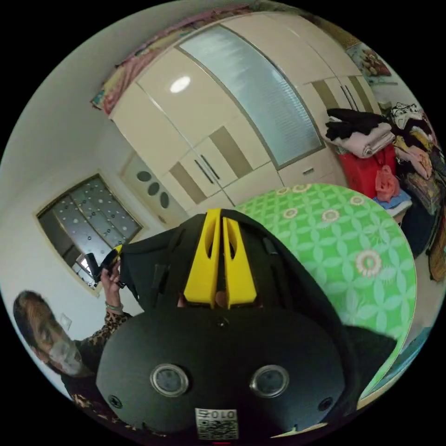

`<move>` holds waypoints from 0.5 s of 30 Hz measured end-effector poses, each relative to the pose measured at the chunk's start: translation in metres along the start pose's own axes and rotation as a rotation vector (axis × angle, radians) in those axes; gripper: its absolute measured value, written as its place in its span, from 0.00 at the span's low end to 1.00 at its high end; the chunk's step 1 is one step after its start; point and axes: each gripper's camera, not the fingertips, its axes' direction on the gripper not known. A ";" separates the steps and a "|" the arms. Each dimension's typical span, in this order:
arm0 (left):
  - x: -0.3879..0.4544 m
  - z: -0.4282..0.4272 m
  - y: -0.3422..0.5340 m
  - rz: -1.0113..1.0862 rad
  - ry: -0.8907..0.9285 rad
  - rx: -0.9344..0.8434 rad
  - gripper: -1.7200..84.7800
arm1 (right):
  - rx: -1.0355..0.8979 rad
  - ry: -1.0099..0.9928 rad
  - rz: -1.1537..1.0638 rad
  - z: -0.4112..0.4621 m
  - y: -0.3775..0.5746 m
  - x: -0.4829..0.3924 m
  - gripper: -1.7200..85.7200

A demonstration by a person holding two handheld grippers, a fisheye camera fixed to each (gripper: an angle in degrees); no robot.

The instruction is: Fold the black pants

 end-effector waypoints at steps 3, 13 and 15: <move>-0.065 0.102 -0.025 -0.070 -0.096 -0.170 0.02 | -0.161 0.006 0.139 0.098 -0.050 0.057 0.05; -0.274 0.275 0.067 -0.703 0.229 -0.388 0.02 | -0.505 0.053 0.426 0.263 -0.070 0.178 0.06; -0.290 0.286 0.077 -0.740 0.358 -0.354 0.02 | -0.589 -0.061 0.479 0.272 -0.075 0.196 0.06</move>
